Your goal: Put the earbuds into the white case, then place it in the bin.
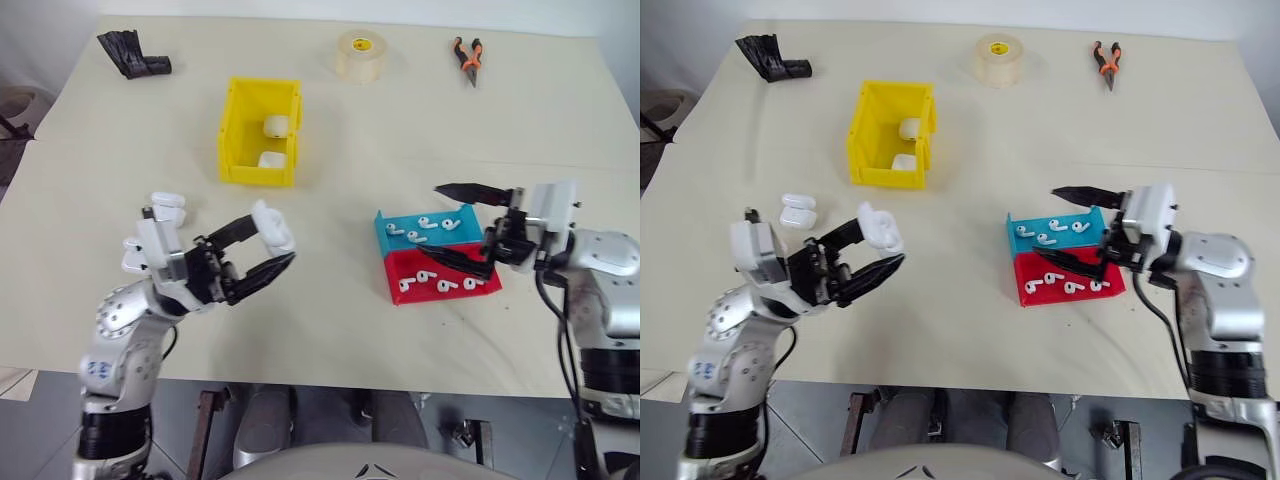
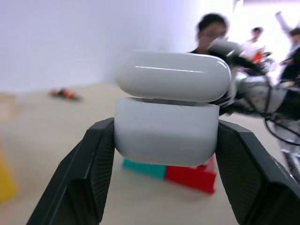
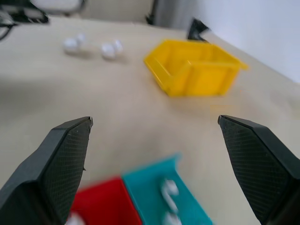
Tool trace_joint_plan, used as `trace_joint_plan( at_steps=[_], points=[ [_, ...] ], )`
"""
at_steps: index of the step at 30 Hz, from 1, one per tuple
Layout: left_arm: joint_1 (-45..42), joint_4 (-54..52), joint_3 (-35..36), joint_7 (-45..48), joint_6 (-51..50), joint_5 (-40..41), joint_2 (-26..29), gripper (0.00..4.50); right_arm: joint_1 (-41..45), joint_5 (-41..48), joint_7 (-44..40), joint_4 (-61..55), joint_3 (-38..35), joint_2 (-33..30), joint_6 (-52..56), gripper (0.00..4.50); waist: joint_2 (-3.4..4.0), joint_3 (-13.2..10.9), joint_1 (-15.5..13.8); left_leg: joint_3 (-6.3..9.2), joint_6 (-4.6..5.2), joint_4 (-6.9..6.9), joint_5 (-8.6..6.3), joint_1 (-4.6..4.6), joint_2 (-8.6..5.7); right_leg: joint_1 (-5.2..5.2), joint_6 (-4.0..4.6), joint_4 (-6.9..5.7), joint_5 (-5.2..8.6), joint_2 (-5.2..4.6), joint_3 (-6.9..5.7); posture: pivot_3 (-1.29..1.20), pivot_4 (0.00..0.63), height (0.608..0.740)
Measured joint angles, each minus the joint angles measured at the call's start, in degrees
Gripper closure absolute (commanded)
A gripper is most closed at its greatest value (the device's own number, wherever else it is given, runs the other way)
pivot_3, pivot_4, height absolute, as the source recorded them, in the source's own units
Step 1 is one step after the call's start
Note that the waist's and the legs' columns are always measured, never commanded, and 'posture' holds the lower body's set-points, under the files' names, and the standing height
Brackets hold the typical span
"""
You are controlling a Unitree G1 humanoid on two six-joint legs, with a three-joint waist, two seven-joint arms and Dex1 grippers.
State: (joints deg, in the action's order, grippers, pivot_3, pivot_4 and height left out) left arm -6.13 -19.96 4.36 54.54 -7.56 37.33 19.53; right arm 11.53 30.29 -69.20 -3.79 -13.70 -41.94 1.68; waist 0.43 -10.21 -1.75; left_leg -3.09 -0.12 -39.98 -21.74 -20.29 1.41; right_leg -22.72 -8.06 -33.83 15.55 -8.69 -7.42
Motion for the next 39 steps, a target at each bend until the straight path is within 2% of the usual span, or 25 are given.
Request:
trace_joint_plan(
  at_steps=[5,11,13,17,18,21,25,31,35,39],
  points=[
    [-5.2,5.9,-5.8,5.7,3.6,0.2,-6.3,1.69,-12.6,0.0,1.2,-6.0,-8.6,-4.9,1.5,0.00,-0.01,0.0,-0.1,-0.13,0.08,-0.09,-0.06,0.03,0.01,0.04,-0.09,0.06,-0.05,0.01,0.09,0.00,0.150,0.740],
    [-7.2,16.1,-10.3,17.1,10.3,0.1,-10.3,1.69,-28.6,-3.3,3.4,-12.9,-18.5,-9.7,8.0,0.00,0.01,0.0,0.2,-0.27,0.10,-0.10,-0.08,0.11,0.09,0.07,-0.10,0.09,-0.05,0.08,0.18,0.00,0.150,0.740],
    [-7.5,18.6,-10.6,18.8,11.9,0.0,-11.7,1.69,-30.8,-4.2,5.0,-15.1,-19.7,-10.6,12.1,0.00,0.00,0.0,0.5,-0.36,0.10,-0.11,-0.09,0.14,0.15,0.07,-0.10,0.09,-0.05,0.10,0.23,0.00,0.150,0.740],
    [-9.0,20.3,-11.9,20.3,13.6,-0.2,-13.9,1.69,-28.3,-2.6,6.8,-21.3,-19.4,-15.6,20.9,0.00,0.09,0.1,0.5,-0.39,0.11,-0.12,-0.10,0.18,0.18,0.06,-0.09,0.07,-0.06,0.11,0.28,0.00,0.150,0.740],
    [-9.1,21.0,-12.5,21.2,14.0,-0.3,-14.5,1.69,-25.6,-2.0,6.8,-23.5,-16.9,-19.7,24.1,0.00,0.09,0.1,0.5,-0.40,0.13,-0.13,-0.13,0.19,0.18,0.04,-0.08,0.07,-0.06,0.11,0.31,0.00,0.150,0.740],
    [-9.1,21.1,-13.5,22.1,14.2,-0.5,-14.7,1.69,-20.7,-2.1,6.6,-25.8,-10.8,-25.0,27.9,0.00,0.03,0.0,0.3,-0.28,0.11,-0.17,-0.15,0.11,0.19,0.03,-0.06,0.11,-0.06,0.14,0.24,0.00,0.150,0.740],
    [-9.0,21.7,-13.9,23.2,14.7,-0.9,-14.3,1.69,-12.7,-5.3,5.8,-25.0,0.3,-29.4,29.5,0.00,0.03,0.0,0.1,-0.20,0.20,-0.22,-0.20,0.01,0.12,0.04,-0.07,0.20,-0.07,0.10,0.20,0.00,0.150,0.740],
    [-9.0,22.5,-14.5,23.8,15.8,-1.7,-14.7,1.69,-0.8,-14.6,2.8,-17.4,14.8,-30.1,24.9,0.00,0.02,0.0,0.3,-0.17,0.20,-0.19,-0.20,-0.04,0.13,0.04,-0.10,0.30,-0.10,0.11,0.11,0.00,0.150,0.740],
    [-8.7,22.6,-14.5,23.3,16.5,-2.1,-14.7,1.69,4.9,-20.3,-0.6,-12.0,21.3,-29.9,20.3,0.00,0.03,0.0,0.4,-0.21,0.20,-0.20,-0.20,-0.03,0.14,0.04,-0.12,0.29,-0.11,0.11,0.13,0.00,0.150,0.740],
    [-7.4,22.6,-14.5,23.1,17.7,-2.4,-14.7,1.69,8.3,-23.7,-3.2,-8.7,24.8,-29.0,17.8,0.00,0.03,0.0,0.4,-0.20,0.19,-0.21,-0.20,-0.03,0.16,0.04,-0.12,0.28,-0.11,0.12,0.11,0.00,0.150,0.740]
  ],
)
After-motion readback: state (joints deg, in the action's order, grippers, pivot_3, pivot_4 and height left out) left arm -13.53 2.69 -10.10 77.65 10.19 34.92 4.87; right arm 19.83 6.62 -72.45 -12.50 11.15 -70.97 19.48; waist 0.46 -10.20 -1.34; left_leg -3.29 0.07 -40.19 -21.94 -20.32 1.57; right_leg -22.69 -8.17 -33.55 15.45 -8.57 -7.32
